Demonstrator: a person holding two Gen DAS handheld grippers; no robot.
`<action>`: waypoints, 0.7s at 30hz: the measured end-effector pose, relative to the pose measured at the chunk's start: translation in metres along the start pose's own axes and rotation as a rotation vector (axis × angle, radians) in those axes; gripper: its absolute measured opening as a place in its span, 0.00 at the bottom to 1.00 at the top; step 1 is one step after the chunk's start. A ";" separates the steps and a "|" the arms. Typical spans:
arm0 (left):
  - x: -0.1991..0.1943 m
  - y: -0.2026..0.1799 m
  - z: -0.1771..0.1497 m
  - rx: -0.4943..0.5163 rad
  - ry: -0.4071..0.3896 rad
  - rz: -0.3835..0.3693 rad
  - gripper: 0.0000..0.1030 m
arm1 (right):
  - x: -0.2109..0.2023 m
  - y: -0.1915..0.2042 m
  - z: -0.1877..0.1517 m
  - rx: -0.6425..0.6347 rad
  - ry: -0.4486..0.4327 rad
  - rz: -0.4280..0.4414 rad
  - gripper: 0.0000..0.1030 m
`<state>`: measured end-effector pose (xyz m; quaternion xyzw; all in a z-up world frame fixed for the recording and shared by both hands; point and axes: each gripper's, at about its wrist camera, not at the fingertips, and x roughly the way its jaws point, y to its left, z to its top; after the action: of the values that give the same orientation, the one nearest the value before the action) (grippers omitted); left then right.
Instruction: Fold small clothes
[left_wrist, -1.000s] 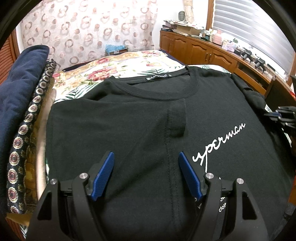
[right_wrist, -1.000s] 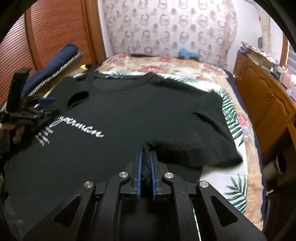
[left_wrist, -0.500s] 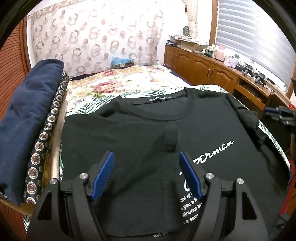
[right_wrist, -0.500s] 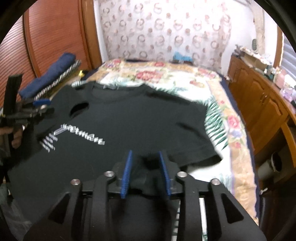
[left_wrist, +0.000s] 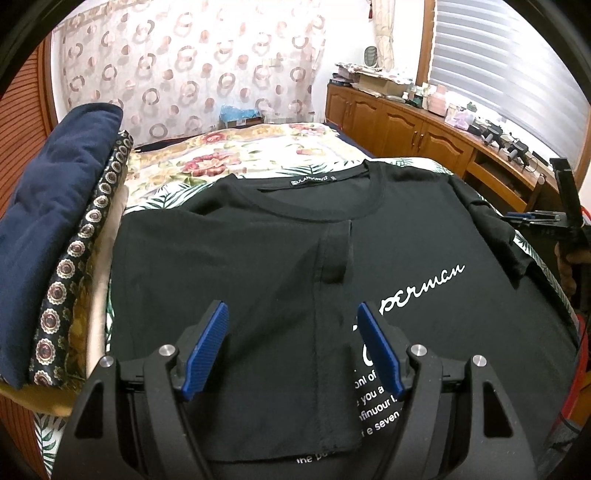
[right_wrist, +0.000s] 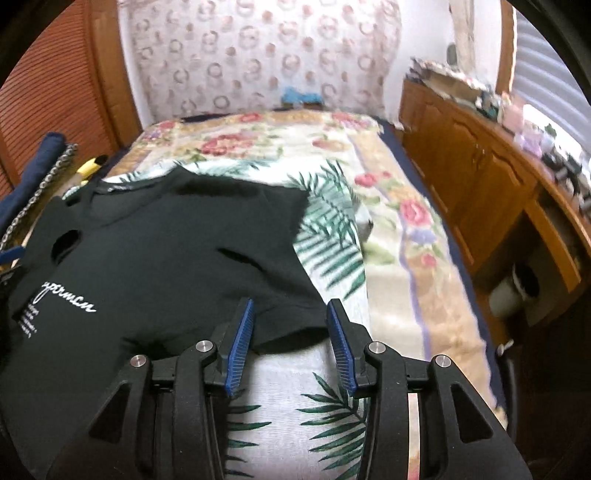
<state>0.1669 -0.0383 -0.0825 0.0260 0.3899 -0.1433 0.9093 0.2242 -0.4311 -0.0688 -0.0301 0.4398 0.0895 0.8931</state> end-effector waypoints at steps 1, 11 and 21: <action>0.000 0.000 -0.001 0.000 0.001 -0.001 0.70 | 0.003 0.000 -0.002 0.002 0.011 0.003 0.40; 0.001 -0.002 -0.006 -0.001 0.009 -0.004 0.70 | 0.004 0.010 -0.006 -0.061 0.006 0.026 0.14; -0.008 0.003 -0.009 -0.012 -0.004 0.004 0.70 | -0.015 0.037 0.011 -0.141 -0.081 0.056 0.00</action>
<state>0.1563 -0.0321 -0.0827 0.0207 0.3890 -0.1394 0.9104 0.2167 -0.3951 -0.0488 -0.0772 0.3965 0.1463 0.9030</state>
